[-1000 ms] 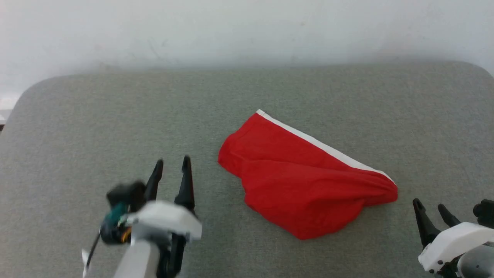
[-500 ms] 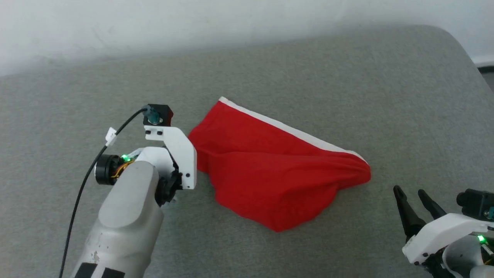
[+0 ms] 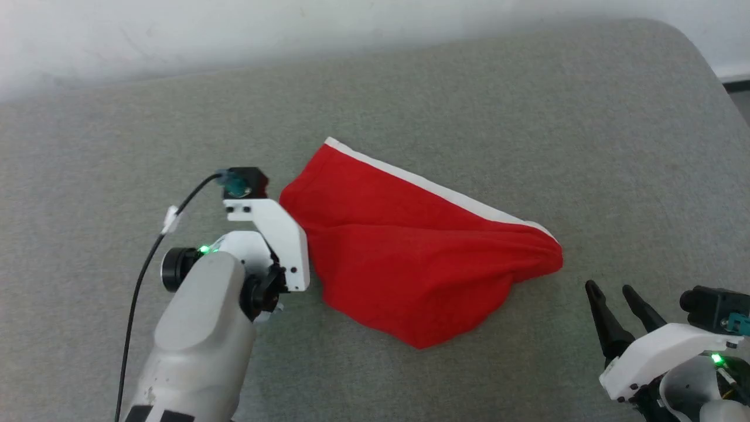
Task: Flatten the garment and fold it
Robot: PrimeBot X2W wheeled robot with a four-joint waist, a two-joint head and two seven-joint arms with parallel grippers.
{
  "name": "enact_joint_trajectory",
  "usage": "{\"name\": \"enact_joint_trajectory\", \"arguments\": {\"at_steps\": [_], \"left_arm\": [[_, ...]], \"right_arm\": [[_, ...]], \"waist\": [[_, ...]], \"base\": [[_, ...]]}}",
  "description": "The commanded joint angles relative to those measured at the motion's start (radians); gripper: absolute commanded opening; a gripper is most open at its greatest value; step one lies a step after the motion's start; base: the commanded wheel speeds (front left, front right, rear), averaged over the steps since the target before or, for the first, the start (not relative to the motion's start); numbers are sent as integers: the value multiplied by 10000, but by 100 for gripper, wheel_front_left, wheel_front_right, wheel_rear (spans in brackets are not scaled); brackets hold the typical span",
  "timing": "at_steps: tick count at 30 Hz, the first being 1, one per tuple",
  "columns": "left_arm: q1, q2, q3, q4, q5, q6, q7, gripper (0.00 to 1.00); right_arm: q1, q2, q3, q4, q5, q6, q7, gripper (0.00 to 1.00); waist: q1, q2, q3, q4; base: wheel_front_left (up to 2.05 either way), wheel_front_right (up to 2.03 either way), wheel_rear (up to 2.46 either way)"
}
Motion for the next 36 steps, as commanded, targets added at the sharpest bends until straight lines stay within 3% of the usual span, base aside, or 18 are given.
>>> {"name": "enact_joint_trajectory", "arguments": {"at_steps": [1,6,11,17,22,23,24,25,28,36], "left_arm": [[368,5,308,-212,-322,-103,-492,0],[1221,31,1205,-1663,-1101,-77,-1761,0],[3243,-45,2008,-3734,-1751,467,-2262,0],[6286,-299,1810,-5690,-2035,1064,-1783,0],[8087,-555,1201,-6300,-2598,1511,-1343,0],[8242,-582,1155,-6358,-2791,1575,-1330,36],[8335,-594,1104,-6405,-2877,1625,-1330,95],[8362,-605,1149,-6508,-3002,1667,-1421,100],[8332,-566,1349,-7018,-3142,1793,-1598,100],[6849,832,1593,-8510,-1803,2200,-1376,100]], "right_arm": [[-109,27,60,8,-33,-9,-31,100],[22,27,151,16,-146,-9,33,100],[243,28,203,-46,-169,-9,153,100],[456,28,200,-178,-261,-9,354,100],[495,28,261,-211,-260,-9,423,100],[504,28,287,-198,-257,-9,428,100],[511,28,314,-183,-250,-9,428,100],[518,28,341,-165,-241,-9,425,100],[560,28,393,-93,-164,-9,410,100],[555,28,333,-61,-214,-9,338,100]], "waist": [[-2,-1,-374,400],[-2,-1,-784,950],[-2,-1,-1045,1504],[-2,-1,-1125,2056],[-2,-1,-1181,2247],[-2,-1,-1207,2264],[-2,-1,-1229,2269],[-2,-1,-1261,2268],[-2,-1,-1349,2230],[-2,-1,-1170,2196]], "base": [[0,0,0],[0,0,0],[0,0,0],[0,0,0],[0,0,0],[0,0,0],[0,0,0],[0,0,0],[0,0,0],[0,0,0]]}}
